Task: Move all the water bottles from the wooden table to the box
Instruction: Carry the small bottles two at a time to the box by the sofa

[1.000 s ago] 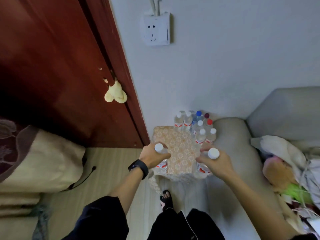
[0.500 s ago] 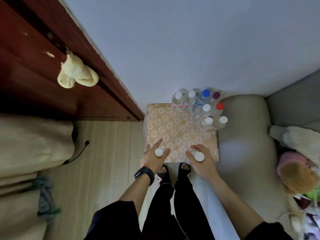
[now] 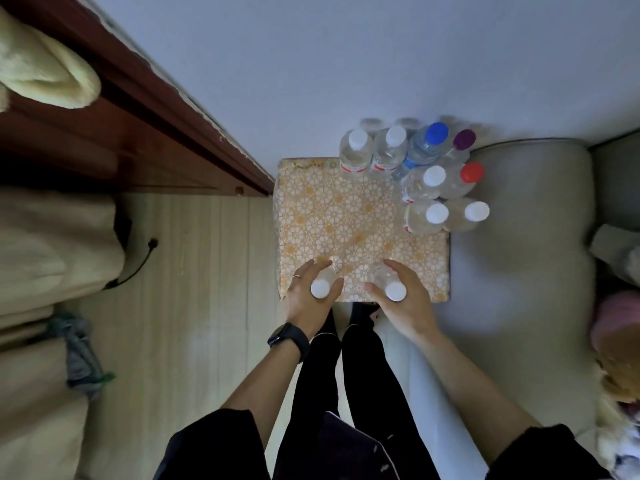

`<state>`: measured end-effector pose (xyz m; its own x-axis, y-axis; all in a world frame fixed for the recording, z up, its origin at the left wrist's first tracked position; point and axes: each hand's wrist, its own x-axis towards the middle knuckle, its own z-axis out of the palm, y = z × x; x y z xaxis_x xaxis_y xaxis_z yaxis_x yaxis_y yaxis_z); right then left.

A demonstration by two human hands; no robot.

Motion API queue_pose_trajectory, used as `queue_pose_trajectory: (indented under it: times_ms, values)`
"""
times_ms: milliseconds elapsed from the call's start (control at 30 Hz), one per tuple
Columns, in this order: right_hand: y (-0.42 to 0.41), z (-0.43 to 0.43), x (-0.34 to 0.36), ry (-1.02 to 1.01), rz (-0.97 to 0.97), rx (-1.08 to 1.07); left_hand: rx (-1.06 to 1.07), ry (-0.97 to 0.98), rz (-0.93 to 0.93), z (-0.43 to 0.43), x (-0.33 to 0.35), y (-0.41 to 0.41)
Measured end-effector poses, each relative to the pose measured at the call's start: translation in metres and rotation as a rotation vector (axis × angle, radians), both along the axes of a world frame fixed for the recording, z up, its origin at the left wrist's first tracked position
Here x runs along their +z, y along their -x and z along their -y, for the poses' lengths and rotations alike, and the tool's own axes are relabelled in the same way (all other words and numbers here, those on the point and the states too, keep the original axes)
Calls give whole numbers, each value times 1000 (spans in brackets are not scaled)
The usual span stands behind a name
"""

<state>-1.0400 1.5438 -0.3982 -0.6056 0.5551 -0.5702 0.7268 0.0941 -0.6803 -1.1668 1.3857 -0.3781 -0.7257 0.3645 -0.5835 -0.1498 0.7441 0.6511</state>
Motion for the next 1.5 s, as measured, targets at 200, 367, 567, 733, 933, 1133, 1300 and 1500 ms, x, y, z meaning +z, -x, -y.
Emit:
queue_pose_trajectory:
  times_ms: [200, 367, 567, 733, 933, 1133, 1300, 1500]
  values:
    - [-15, -10, 8, -62, 30, 100, -169, 100, 65, 17, 5, 12]
    - [-26, -17, 29, -235, -20, 256, -324, 94, -118, 29, 20, 9]
    - [-24, -24, 56, -385, 64, 458, -461, 183, -213, 20, 34, 19]
    - [-7, -34, 67, -371, 108, 564, -615, 295, -222, 4, 42, 24]
    - [19, -54, 88, -438, 127, 621, -698, 328, -250, -31, 48, 54]
    - [75, -81, 110, -579, 91, 634, -687, 244, -378, -76, 49, 91]
    - [125, -103, 104, -656, 155, 641, -585, 150, -402, -113, 42, 114]
    - [152, -118, 90, -720, 266, 680, -549, 92, -394, -141, 22, 125]
